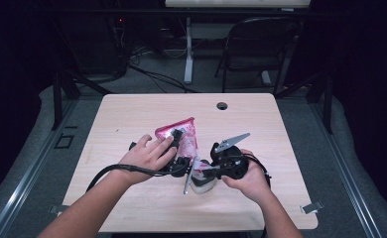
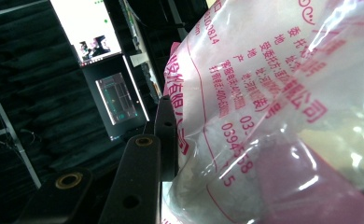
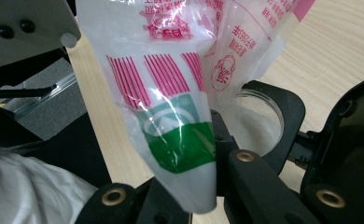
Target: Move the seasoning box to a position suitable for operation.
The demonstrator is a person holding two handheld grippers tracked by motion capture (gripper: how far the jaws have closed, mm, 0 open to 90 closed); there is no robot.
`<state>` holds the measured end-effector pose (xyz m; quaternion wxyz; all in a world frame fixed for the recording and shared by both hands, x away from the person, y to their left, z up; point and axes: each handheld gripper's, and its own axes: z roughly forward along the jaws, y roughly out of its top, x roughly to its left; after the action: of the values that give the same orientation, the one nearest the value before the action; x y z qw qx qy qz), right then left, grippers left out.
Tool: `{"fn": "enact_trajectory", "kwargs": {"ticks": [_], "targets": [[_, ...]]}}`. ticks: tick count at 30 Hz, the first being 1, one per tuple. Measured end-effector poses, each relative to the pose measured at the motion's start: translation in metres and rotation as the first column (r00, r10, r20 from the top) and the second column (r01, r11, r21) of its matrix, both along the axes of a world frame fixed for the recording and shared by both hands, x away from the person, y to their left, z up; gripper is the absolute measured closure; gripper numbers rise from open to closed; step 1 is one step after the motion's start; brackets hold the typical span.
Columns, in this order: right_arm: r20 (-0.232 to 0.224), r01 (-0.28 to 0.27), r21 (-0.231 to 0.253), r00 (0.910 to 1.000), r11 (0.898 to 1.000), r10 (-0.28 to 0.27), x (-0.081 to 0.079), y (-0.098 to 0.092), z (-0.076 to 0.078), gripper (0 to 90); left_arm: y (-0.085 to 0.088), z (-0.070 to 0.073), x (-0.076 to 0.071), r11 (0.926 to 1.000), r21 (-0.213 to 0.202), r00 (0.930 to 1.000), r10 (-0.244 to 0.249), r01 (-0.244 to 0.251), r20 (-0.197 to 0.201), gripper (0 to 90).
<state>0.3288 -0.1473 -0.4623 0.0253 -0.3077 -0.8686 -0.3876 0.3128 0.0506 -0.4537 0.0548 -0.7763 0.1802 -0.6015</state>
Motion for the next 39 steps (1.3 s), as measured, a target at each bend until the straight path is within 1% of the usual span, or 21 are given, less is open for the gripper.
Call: {"fn": "enact_trajectory", "kwargs": {"ticks": [2,4,5,6,19,21,23,24,25,26,27,29,30,31,32,33,34,35,36,37,39], "targets": [[0.003,0.001,0.0,1.0,1.0,-0.001,0.0,-0.001,0.001,90.0,0.0,0.0,0.001,1.0,0.002,1.0,-0.004,0.004,0.005,73.4],[0.005,0.003,0.006,1.0,1.0,-0.003,0.0,-0.002,0.001,90.0,0.0,0.0,0.002,0.9999,-0.013,1.0,-0.004,0.005,0.003,73.6],[0.004,0.005,0.006,1.0,1.0,-0.005,0.0,-0.002,0.001,90.0,0.0,0.0,0.002,1.0,-0.007,1.0,0.004,-0.004,-0.003,73.7],[0.005,0.004,0.002,1.0,1.0,-0.004,0.0,-0.003,0.002,90.0,-0.001,0.001,0.002,1.0,0.001,1.0,0.001,-0.001,0.001,73.9],[0.008,0.014,-0.002,0.9999,1.0,-0.014,0.0,-0.005,0.002,90.0,-0.004,0.001,0.002,1.0,0.008,0.9999,-0.006,0.006,0.009,74.5],[0.01,0.014,-0.007,0.9999,1.0,-0.014,0.0,-0.005,0.002,90.0,-0.004,0.001,0.003,1.0,-0.005,1.0,-0.004,0.004,0.001,74.5],[0.011,0.02,-0.004,0.9997,1.0,-0.02,0.0,-0.006,0.002,90.0,-0.004,0.001,0.003,0.9999,-0.009,1.0,-0.007,0.007,0.001,74.5],[0.01,0.021,-0.002,0.9997,1.0,-0.021,0.0,-0.006,0.002,90.0,-0.005,0.002,0.002,0.9999,0.009,0.9999,-0.007,0.007,0.011,74.5],[0.011,0.021,-0.002,0.9997,1.0,-0.021,0.001,-0.006,0.002,90.0,-0.005,0.002,0.003,0.9999,0.008,0.9997,-0.014,0.014,0.021,74.5],[0.011,0.022,-0.001,0.9997,1.0,-0.022,0.001,-0.007,0.002,90.0,-0.006,0.003,0.003,0.9999,0.009,0.9999,-0.008,0.008,0.013,74.6],[0.011,0.022,0.0,0.9997,1.0,-0.022,0.001,-0.007,0.002,90.0,-0.006,0.003,0.003,0.9999,0.008,0.9997,-0.013,0.013,0.02,74.6],[0.012,0.02,-0.004,0.9997,1.0,-0.02,0.001,-0.007,0.003,90.0,-0.006,0.003,0.003,0.9999,0.011,0.9998,-0.01,0.01,0.015,74.6],[0.012,0.023,-0.002,0.9997,1.0,-0.023,0.001,-0.007,0.002,90.0,-0.007,0.003,0.003,0.9996,0.014,0.9995,-0.023,0.022,0.023,74.6],[0.011,0.024,0.001,0.9997,1.0,-0.024,0.001,-0.007,0.002,90.0,-0.007,0.002,0.003,0.9997,0.007,0.9995,-0.022,0.021,0.025,74.6],[0.011,0.025,-0.002,0.9996,1.0,-0.025,0.001,-0.008,0.002,90.0,-0.008,0.003,0.003,0.9996,0.016,0.9992,-0.026,0.025,0.032,74.6],[0.012,0.026,-0.002,0.9996,1.0,-0.026,0.001,-0.008,0.002,90.0,-0.008,0.003,0.003,0.9997,0.014,0.9995,-0.02,0.019,0.026,74.7],[0.011,0.022,-0.007,0.9997,1.0,-0.022,0.001,-0.008,0.002,90.0,-0.008,0.003,0.003,0.9997,0.012,0.9992,-0.023,0.022,0.032,74.7],[0.011,0.023,-0.007,0.9997,1.0,-0.023,0.001,-0.008,0.003,90.0,-0.008,0.003,0.003,0.9998,0.014,0.9997,-0.011,0.011,0.022,74.7],[0.012,0.022,-0.01,0.9997,1.0,-0.022,0.001,-0.009,0.003,90.0,-0.009,0.003,0.002,0.9997,0.02,0.9996,-0.011,0.011,0.024,74.7],[0.012,0.02,-0.01,0.9997,1.0,-0.02,0.002,-0.009,0.003,90.0,-0.009,0.003,0.002,0.9998,0.015,0.9996,-0.01,0.009,0.025,74.7],[0.013,0.027,-0.008,0.9996,1.0,-0.027,0.001,-0.009,0.003,90.0,-0.01,0.004,0.002,0.9997,0.022,0.9996,-0.011,0.011,0.027,74.7]]}}
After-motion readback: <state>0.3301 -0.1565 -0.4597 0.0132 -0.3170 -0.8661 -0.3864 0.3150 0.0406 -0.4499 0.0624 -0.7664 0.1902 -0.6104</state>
